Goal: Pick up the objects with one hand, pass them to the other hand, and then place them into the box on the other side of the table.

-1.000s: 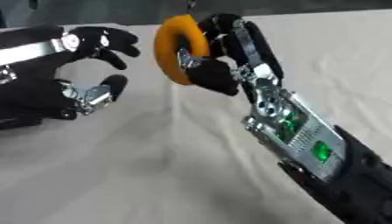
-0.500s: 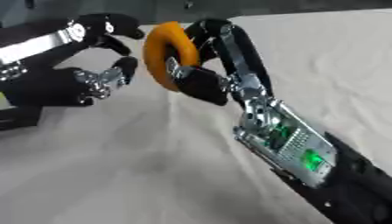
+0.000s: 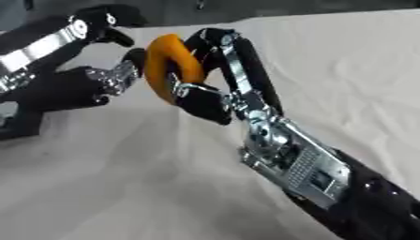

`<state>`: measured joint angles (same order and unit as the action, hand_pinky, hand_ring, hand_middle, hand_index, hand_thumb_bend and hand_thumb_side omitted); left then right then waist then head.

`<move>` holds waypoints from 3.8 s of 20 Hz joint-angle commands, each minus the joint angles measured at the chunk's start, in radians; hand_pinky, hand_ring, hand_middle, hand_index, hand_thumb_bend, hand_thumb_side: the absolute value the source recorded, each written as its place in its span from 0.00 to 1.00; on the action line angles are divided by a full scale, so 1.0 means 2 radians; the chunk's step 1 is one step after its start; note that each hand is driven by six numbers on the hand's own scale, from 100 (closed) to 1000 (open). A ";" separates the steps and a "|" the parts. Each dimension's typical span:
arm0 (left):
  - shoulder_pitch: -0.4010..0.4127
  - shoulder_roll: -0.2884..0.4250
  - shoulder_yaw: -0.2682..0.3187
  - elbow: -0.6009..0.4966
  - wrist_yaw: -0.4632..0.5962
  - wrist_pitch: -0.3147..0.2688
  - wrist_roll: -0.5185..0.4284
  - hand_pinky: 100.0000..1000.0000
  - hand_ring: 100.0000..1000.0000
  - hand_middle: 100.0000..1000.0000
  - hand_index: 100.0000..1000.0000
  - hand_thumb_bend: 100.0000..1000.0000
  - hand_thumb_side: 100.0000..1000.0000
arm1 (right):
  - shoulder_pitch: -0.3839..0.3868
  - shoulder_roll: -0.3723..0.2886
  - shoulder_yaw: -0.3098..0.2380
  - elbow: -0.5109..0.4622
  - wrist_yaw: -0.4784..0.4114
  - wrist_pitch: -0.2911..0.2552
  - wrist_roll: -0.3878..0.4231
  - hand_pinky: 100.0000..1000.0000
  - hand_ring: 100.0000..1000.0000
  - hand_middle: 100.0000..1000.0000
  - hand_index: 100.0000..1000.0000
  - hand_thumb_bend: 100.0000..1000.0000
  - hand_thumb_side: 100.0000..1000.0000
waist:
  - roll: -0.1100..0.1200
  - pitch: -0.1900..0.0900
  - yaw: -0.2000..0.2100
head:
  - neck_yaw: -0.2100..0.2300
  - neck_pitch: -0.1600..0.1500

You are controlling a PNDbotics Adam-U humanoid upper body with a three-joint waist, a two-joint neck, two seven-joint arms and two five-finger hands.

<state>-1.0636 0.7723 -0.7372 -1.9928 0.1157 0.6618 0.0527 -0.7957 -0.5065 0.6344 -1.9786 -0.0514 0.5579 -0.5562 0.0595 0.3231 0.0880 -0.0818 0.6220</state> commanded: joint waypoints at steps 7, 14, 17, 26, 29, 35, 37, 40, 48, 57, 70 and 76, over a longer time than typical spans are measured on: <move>0.004 0.011 -0.008 -0.004 -0.030 0.005 -0.056 1.00 0.91 0.97 0.95 0.00 0.90 | -0.019 -0.001 0.022 -0.011 0.036 0.173 -0.173 0.60 0.40 0.32 0.30 0.00 0.00 | 0.004 -0.019 -0.002 | -0.003 -0.003; 0.016 0.023 -0.005 -0.004 -0.085 0.002 -0.162 1.00 0.94 0.97 0.96 0.00 0.97 | -0.022 -0.002 0.025 -0.011 0.080 0.159 -0.137 0.61 0.40 0.32 0.30 0.00 0.00 | 0.005 -0.018 -0.004 | -0.003 -0.002; 0.021 0.029 0.002 -0.004 -0.106 0.002 -0.190 1.00 0.95 0.96 0.97 0.00 0.95 | -0.024 -0.001 0.024 -0.011 0.097 0.154 -0.121 0.61 0.40 0.32 0.30 0.00 0.00 | 0.005 -0.018 -0.005 | -0.002 -0.002; 0.032 0.039 0.024 -0.004 -0.156 -0.001 -0.208 1.00 0.94 0.95 0.96 0.00 0.67 | -0.023 -0.001 0.020 -0.011 0.118 0.144 -0.100 0.58 0.40 0.32 0.29 0.00 0.00 | 0.005 -0.016 -0.007 | 0.000 -0.005; 0.033 0.040 0.028 -0.004 -0.162 0.003 -0.189 1.00 0.94 0.95 0.98 0.00 0.60 | -0.022 -0.002 0.020 -0.011 0.117 0.143 -0.100 0.57 0.39 0.32 0.29 0.00 0.00 | 0.004 -0.016 -0.008 | 0.000 -0.006; 0.034 0.039 0.031 -0.004 -0.148 0.014 -0.137 1.00 0.93 0.95 0.99 0.00 0.57 | -0.022 -0.003 0.021 -0.011 0.113 0.139 -0.099 0.57 0.39 0.31 0.29 0.00 0.00 | 0.004 -0.016 -0.009 | -0.002 -0.009; 0.034 0.039 0.030 -0.004 -0.139 0.013 -0.124 1.00 0.93 0.95 0.99 0.00 0.59 | -0.022 -0.003 0.021 -0.011 0.112 0.136 -0.098 0.57 0.39 0.31 0.29 0.00 0.00 | 0.004 -0.016 -0.009 | -0.002 -0.009; 0.034 0.039 0.027 -0.004 -0.131 0.012 -0.117 1.00 0.93 0.95 0.99 0.00 0.62 | -0.023 -0.003 0.022 -0.011 0.113 0.132 -0.095 0.56 0.38 0.31 0.28 0.00 0.00 | 0.004 -0.016 -0.009 | -0.003 -0.010; 0.034 0.039 0.026 -0.004 -0.126 0.010 -0.123 1.00 0.94 0.95 0.99 0.00 0.72 | -0.025 -0.002 0.023 -0.011 0.119 0.119 -0.082 0.57 0.38 0.31 0.28 0.00 0.00 | 0.004 -0.016 -0.010 | -0.004 -0.012; 0.038 0.042 0.027 -0.004 -0.121 0.002 -0.142 1.00 0.95 0.95 0.98 0.00 0.83 | -0.031 0.001 0.022 -0.011 0.142 0.099 -0.047 0.57 0.38 0.31 0.25 0.00 0.00 | 0.004 -0.016 -0.010 | -0.005 -0.012; 0.038 0.039 0.034 -0.004 -0.132 0.010 -0.146 1.00 0.94 0.95 1.00 0.00 0.83 | -0.034 0.005 0.018 -0.011 0.149 0.078 -0.006 0.56 0.37 0.31 0.24 0.00 0.00 | 0.005 -0.017 -0.011 | -0.014 -0.015; 0.036 0.036 0.044 -0.004 -0.118 0.012 -0.133 1.00 0.95 0.95 1.00 0.00 0.85 | -0.035 0.005 0.020 -0.011 0.138 0.074 -0.009 0.55 0.37 0.30 0.24 0.00 0.00 | 0.004 -0.018 -0.010 | -0.018 -0.015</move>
<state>-0.9764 0.8260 -0.6726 -1.9930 -0.1252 0.6875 -0.2204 -0.8450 -0.4965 0.6854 -1.9787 0.2296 0.6265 -0.4876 0.0595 0.3231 0.0666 -0.1134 0.6034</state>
